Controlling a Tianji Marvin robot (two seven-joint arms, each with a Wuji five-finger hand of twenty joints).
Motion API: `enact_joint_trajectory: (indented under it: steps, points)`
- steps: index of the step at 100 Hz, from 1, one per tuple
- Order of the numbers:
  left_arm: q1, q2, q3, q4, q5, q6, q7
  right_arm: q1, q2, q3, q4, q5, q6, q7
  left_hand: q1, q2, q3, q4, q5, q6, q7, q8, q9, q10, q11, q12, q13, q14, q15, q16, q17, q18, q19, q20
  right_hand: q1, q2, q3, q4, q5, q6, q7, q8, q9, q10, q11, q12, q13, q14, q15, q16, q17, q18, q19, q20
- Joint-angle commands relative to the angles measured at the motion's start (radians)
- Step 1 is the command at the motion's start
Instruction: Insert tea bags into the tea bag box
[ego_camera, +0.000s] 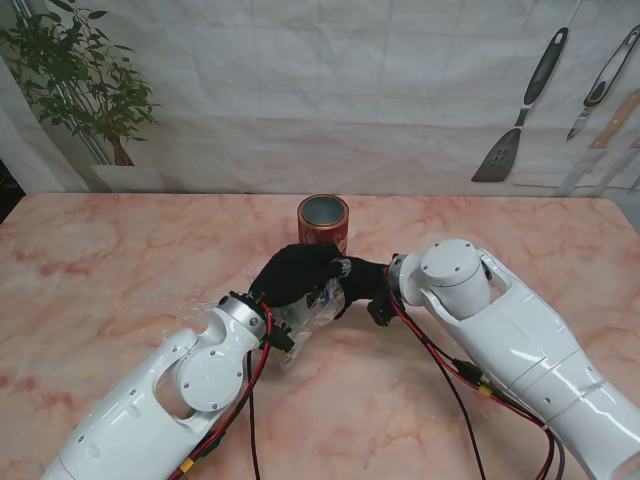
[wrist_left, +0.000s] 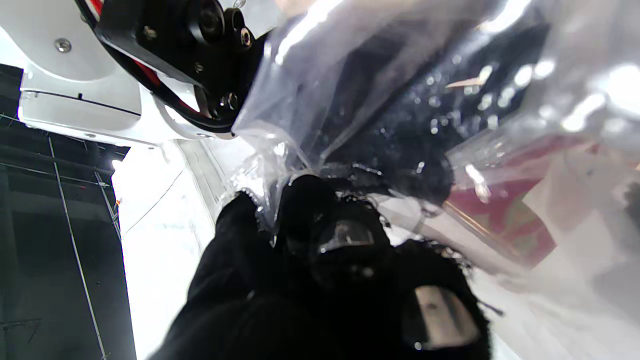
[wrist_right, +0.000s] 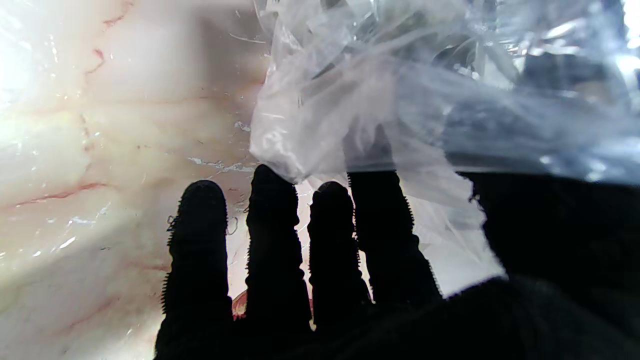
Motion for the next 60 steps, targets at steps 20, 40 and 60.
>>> enact_joint_trajectory:
  steps: [20, 40, 60]
  points:
    - [-0.009, -0.005, 0.015, 0.011, -0.011, -0.015, -0.019, 0.035, 0.006, -0.043, 0.01, -0.048, -0.006, 0.06, 0.064, 0.046, 0.021, 0.035, 0.081, 0.208, 0.141, 0.026, 0.03, 0.044, 0.086, 0.025, 0.035, 0.089, 0.06, 0.013, -0.017, -0.208, 0.249, -0.01, -0.064, -0.011, -0.038, -0.016, 0.004, -0.011, -0.035, -0.017, -0.024, -0.016, 0.004, 0.001, -0.033, -0.02, -0.002, 0.009, -0.031, 0.017, -0.012, 0.004]
    - [-0.014, -0.009, 0.029, 0.02, -0.018, -0.021, -0.011, 0.053, 0.012, -0.08, 0.001, -0.101, -0.011, 0.052, 0.063, 0.048, 0.021, 0.035, 0.079, 0.209, 0.141, 0.026, 0.028, 0.042, 0.086, 0.025, 0.034, 0.089, 0.058, 0.013, -0.018, -0.208, 0.247, -0.01, -0.065, 0.007, -0.125, -0.002, 0.003, -0.022, 0.002, 0.008, -0.014, -0.023, 0.009, 0.01, -0.024, -0.027, -0.001, 0.013, -0.032, 0.026, -0.012, 0.008]
    - [-0.014, -0.01, 0.036, 0.022, -0.019, -0.024, -0.007, 0.042, -0.009, -0.071, 0.009, -0.04, 0.014, 0.021, 0.065, 0.047, 0.021, 0.035, 0.08, 0.208, 0.142, 0.026, 0.027, 0.044, 0.085, 0.025, 0.035, 0.089, 0.057, 0.013, -0.018, -0.207, 0.247, -0.01, -0.038, -0.004, -0.079, 0.007, -0.001, -0.024, 0.022, 0.015, -0.017, -0.033, 0.015, 0.011, -0.026, -0.033, -0.004, 0.011, -0.041, 0.028, -0.017, 0.004]
